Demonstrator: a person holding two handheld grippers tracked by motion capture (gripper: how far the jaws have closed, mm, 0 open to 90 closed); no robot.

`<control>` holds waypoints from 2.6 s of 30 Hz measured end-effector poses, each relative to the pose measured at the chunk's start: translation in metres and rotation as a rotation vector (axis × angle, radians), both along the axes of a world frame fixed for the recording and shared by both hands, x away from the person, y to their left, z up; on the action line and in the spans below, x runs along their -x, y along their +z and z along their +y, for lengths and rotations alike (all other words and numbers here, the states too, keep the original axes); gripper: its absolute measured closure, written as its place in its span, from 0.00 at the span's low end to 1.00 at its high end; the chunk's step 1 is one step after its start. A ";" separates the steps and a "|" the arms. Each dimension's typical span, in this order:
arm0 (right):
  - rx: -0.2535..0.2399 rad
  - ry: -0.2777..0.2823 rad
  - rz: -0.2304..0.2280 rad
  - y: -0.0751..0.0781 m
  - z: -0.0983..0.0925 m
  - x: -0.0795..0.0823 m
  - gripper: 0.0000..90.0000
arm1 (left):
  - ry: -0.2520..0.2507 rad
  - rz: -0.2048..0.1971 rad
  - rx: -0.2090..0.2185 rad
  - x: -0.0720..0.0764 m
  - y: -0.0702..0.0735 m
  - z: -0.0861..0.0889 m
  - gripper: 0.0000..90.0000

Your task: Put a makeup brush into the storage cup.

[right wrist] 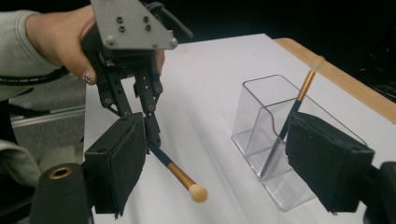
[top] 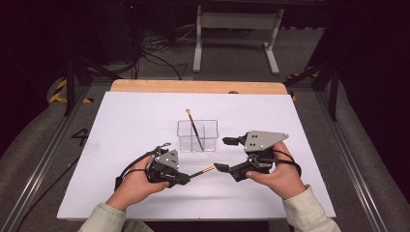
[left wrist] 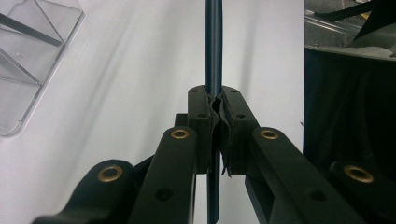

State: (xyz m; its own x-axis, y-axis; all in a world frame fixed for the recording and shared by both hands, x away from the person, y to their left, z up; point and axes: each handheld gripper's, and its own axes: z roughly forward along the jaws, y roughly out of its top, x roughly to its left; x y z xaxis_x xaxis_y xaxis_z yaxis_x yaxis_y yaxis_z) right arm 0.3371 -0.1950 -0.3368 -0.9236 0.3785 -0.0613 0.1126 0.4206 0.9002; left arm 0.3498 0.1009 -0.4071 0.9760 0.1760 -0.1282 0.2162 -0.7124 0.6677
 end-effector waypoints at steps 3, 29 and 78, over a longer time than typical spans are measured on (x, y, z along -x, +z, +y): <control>-0.026 -0.027 -0.003 -0.002 -0.009 0.000 0.23 | 0.003 -0.003 0.011 -0.001 0.000 0.001 0.93; -0.184 -0.163 -0.067 -0.018 -0.065 0.002 0.22 | 0.071 -0.077 0.191 -0.013 0.014 0.008 0.93; -0.345 -0.443 -0.041 -0.053 -0.137 0.000 0.02 | 0.263 -0.222 0.537 -0.058 0.034 -0.014 0.93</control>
